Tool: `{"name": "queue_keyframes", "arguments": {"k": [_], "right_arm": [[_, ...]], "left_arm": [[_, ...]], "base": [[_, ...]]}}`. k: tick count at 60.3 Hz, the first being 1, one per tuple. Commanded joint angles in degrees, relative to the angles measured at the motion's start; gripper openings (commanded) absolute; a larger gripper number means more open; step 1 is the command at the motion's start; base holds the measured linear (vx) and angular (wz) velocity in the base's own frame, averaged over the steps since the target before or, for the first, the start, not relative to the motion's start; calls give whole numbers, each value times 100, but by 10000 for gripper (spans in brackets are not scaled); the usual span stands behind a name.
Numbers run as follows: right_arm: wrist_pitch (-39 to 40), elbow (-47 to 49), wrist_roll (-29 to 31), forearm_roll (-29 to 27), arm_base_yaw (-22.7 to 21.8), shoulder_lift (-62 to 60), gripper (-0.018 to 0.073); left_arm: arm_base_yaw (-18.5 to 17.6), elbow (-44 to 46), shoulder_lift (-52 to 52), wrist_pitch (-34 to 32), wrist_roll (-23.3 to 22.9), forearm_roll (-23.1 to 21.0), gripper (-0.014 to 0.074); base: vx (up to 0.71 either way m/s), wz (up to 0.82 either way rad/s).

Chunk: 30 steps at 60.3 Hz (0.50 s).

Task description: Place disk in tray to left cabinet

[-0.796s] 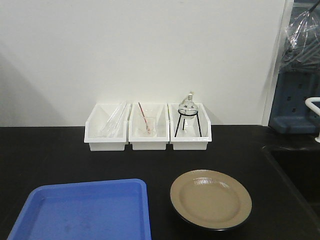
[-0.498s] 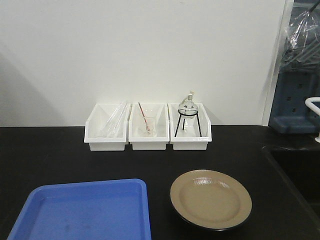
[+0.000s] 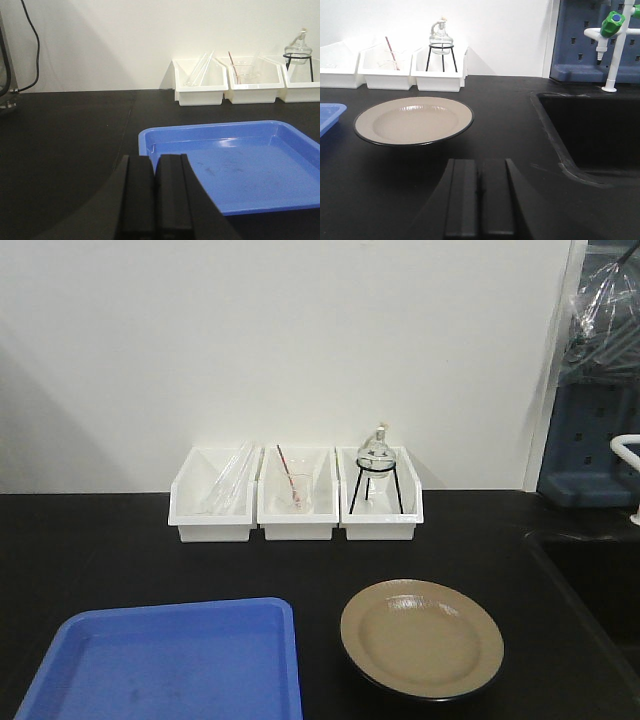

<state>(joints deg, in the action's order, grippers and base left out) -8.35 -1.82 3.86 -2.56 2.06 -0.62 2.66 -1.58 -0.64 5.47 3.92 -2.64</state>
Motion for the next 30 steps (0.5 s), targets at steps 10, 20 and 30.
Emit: {"name": "queue_keyframes", "arguments": {"k": [10,20,30], "right_arm": [[868,-64,23,13,-36,-53,-1],[1841,-46,23,13,-36,-53,-1],[2284,536,-386,-273,-36,-46,-1]], "left_arm": [[-4,-135,6,-591,-9,-30,-8],[-4,-99,6,-1015,-156,-46,-8],[-4,561,6,-1514,-700,-79,-8]], "base": [[0,0],[0,0],[0,0]]}}
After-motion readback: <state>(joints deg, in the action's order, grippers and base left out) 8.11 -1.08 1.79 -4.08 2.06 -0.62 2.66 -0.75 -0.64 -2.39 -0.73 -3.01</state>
